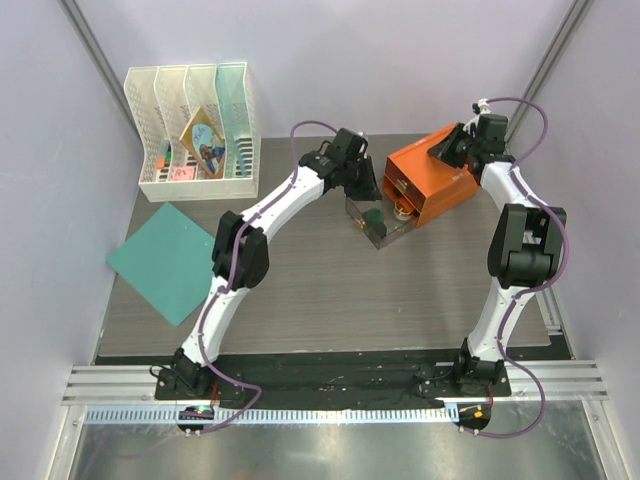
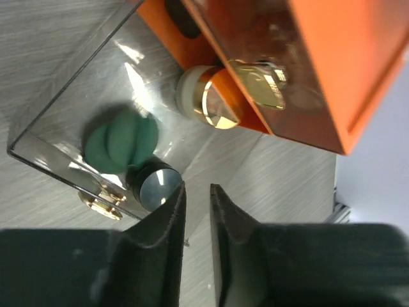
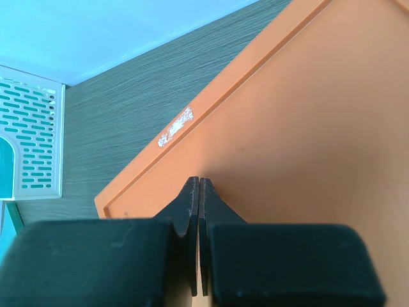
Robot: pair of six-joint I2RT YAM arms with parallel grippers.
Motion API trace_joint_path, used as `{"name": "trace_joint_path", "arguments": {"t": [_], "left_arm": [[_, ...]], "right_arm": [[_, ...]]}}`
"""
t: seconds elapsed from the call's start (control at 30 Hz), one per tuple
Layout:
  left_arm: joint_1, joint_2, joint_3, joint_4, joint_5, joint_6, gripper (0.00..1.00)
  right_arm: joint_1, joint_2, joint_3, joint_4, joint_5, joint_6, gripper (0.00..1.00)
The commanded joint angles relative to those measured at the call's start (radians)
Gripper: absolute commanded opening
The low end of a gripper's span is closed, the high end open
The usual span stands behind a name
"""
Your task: Organize the makeup
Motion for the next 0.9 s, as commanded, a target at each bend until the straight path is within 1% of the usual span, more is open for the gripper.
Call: {"name": "trace_joint_path", "arguments": {"t": [0.0, 0.03, 0.07, 0.17, 0.27, 0.3, 0.37, 0.47, 0.5, 0.53, 0.57, 0.63, 0.67, 0.7, 0.77, 0.8, 0.83, 0.87], "left_arm": [[0.0, 0.006, 0.024, 0.007, 0.023, 0.004, 0.42], [-0.001, -0.005, 0.02, 0.008, 0.017, 0.011, 0.75], [0.0, -0.012, 0.015, 0.01, 0.009, 0.017, 0.81], [0.0, -0.067, -0.023, 0.039, -0.019, 0.043, 0.87], [0.007, -0.146, -0.101, 0.08, -0.023, 0.061, 0.87], [0.01, -0.166, -0.159, 0.102, -0.02, 0.063, 0.86], [0.017, -0.215, -0.227, 0.149, -0.005, 0.054, 0.82], [0.034, -0.305, -0.406, 0.2, 0.013, 0.047, 0.76], [0.043, -0.35, -0.442, 0.212, 0.018, 0.047, 0.73], [0.046, -0.371, -0.478, 0.227, 0.024, 0.043, 0.68], [0.051, -0.388, -0.547, 0.24, 0.044, 0.04, 0.65], [0.06, -0.427, -0.601, 0.264, 0.062, 0.037, 0.57], [0.063, -0.43, -0.638, 0.261, 0.084, 0.04, 0.44], [0.065, -0.433, -0.657, 0.269, 0.099, 0.041, 0.25], [0.07, -0.416, -0.684, 0.27, 0.133, 0.028, 0.12], [0.071, -0.405, -0.686, 0.27, 0.141, 0.02, 0.03], [0.073, -0.37, -0.684, 0.269, 0.151, 0.012, 0.0], [0.074, -0.352, -0.666, 0.266, 0.164, -0.006, 0.0]], "right_arm": [[0.009, 0.225, -0.133, -0.466, 0.152, -0.084, 0.01], [0.009, 0.227, -0.132, -0.464, 0.151, -0.084, 0.01], [0.009, 0.227, -0.132, -0.466, 0.151, -0.084, 0.01], [0.009, 0.228, -0.133, -0.468, 0.151, -0.084, 0.01], [0.009, 0.227, -0.132, -0.468, 0.151, -0.087, 0.01], [0.007, 0.227, -0.132, -0.468, 0.152, -0.086, 0.01], [0.006, 0.227, -0.132, -0.468, 0.152, -0.087, 0.01], [0.006, 0.228, -0.132, -0.468, 0.154, -0.086, 0.01], [0.006, 0.227, -0.13, -0.468, 0.152, -0.086, 0.01], [0.006, 0.228, -0.129, -0.468, 0.152, -0.087, 0.01], [0.006, 0.228, -0.129, -0.468, 0.152, -0.086, 0.01], [0.004, 0.23, -0.127, -0.468, 0.148, -0.086, 0.01], [0.004, 0.233, -0.123, -0.468, 0.148, -0.086, 0.01], [0.003, 0.233, -0.123, -0.469, 0.146, -0.084, 0.01], [0.003, 0.234, -0.121, -0.469, 0.146, -0.084, 0.01], [0.003, 0.236, -0.121, -0.469, 0.145, -0.086, 0.01], [0.003, 0.234, -0.12, -0.469, 0.145, -0.084, 0.01], [0.003, 0.236, -0.121, -0.471, 0.145, -0.084, 0.01]]}}
